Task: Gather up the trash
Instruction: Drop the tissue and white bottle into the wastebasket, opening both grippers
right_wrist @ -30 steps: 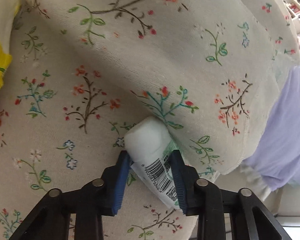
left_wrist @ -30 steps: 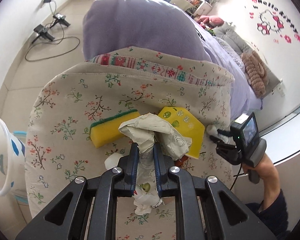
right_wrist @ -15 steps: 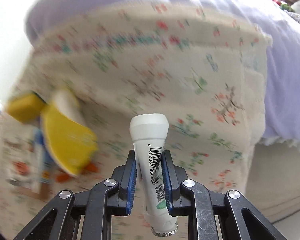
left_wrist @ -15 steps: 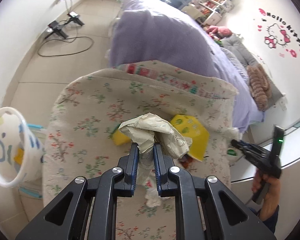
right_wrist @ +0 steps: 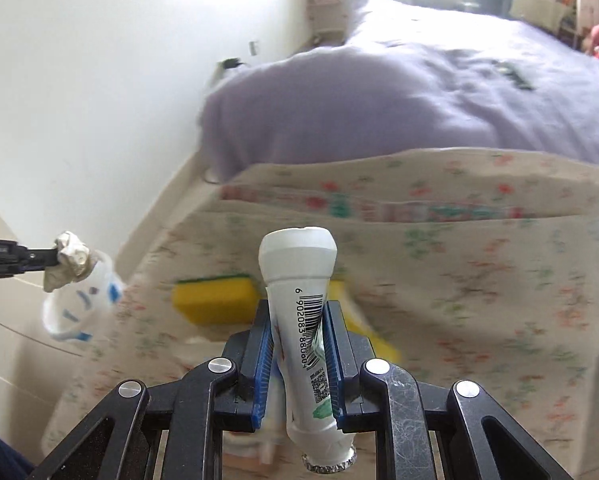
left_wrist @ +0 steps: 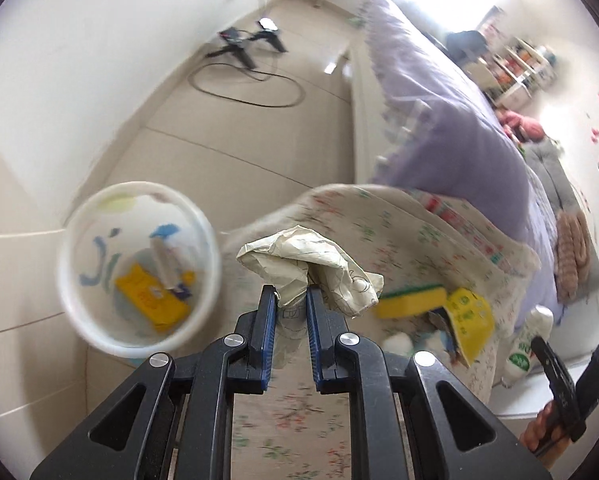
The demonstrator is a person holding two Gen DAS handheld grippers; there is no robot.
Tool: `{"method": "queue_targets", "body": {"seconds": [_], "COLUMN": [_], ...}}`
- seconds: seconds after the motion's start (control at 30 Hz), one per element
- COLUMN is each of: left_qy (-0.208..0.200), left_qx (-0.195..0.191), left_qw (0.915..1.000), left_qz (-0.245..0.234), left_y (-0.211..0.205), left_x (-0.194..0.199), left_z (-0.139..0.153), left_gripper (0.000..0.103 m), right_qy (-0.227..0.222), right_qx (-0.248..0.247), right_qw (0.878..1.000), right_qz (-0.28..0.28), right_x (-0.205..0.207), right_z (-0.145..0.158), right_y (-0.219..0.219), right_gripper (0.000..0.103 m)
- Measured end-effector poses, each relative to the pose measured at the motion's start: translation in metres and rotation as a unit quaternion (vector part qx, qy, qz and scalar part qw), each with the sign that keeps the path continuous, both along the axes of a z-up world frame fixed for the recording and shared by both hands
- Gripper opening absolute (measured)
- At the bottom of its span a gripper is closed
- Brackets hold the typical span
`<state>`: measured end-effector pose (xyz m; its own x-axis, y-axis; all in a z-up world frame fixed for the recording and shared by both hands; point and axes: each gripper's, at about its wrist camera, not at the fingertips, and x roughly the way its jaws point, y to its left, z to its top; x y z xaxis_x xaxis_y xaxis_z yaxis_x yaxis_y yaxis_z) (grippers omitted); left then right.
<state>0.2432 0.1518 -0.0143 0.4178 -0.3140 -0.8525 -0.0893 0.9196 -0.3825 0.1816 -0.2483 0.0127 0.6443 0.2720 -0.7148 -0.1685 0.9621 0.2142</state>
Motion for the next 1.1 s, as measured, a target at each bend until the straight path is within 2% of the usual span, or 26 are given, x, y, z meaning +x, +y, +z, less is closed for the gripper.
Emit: {"method": "queue_targets", "body": {"seconds": [0.13,0.3,0.43,0.53,0.6,0.67,0.77,0.9,1.03,1.1], "left_qy": [0.013,0.032,0.052,0.086,0.096,0.089,0.068,0.046,0.026,0.022], "left_qx": [0.021,0.073,0.070,0.073,0.061,0.044,0.035,0.037,0.052,0.061], "left_qw": [0.9988,0.9937,0.9918,0.9895,0.9886,0.9893,0.9893,0.9872,0.9842,0.9832], "left_qz": [0.043,0.080,0.093,0.090,0.099,0.107,0.124,0.148,0.167,0.171], "left_y": [0.044,0.080,0.098,0.105,0.107,0.111,0.118,0.128,0.138,0.141], "left_x": [0.001,0.010,0.019,0.025,0.023,0.020,0.013,0.005,-0.001,-0.002], "left_z": [-0.009,-0.021,-0.036,-0.051,-0.052,-0.046,-0.029,-0.010,0.003,0.005], "left_gripper": [0.016,0.016,0.017,0.027,0.041,0.047,0.048,0.048,0.048,0.048], "right_qy": [0.015,0.030,0.040,0.046,0.050,0.057,0.074,0.088,0.099,0.107], "right_qx": [0.048,0.054,0.065,0.079,0.097,0.111,0.140,0.159,0.150,0.139], "right_qw": [0.998,0.994,0.990,0.988,0.985,0.983,0.977,0.970,0.969,0.970], "right_qz": [0.034,0.086,0.116,0.127,0.133,0.137,0.146,0.159,0.168,0.169], "right_x": [0.013,0.023,0.030,0.038,0.046,0.056,0.074,0.095,0.112,0.117], "right_z": [-0.013,-0.031,-0.044,-0.051,-0.056,-0.061,-0.072,-0.086,-0.100,-0.105], "right_y": [0.036,0.104,0.149,0.178,0.198,0.217,0.245,0.287,0.332,0.347], "right_gripper": [0.020,0.021,0.021,0.021,0.021,0.022,0.022,0.022,0.026,0.042]}}
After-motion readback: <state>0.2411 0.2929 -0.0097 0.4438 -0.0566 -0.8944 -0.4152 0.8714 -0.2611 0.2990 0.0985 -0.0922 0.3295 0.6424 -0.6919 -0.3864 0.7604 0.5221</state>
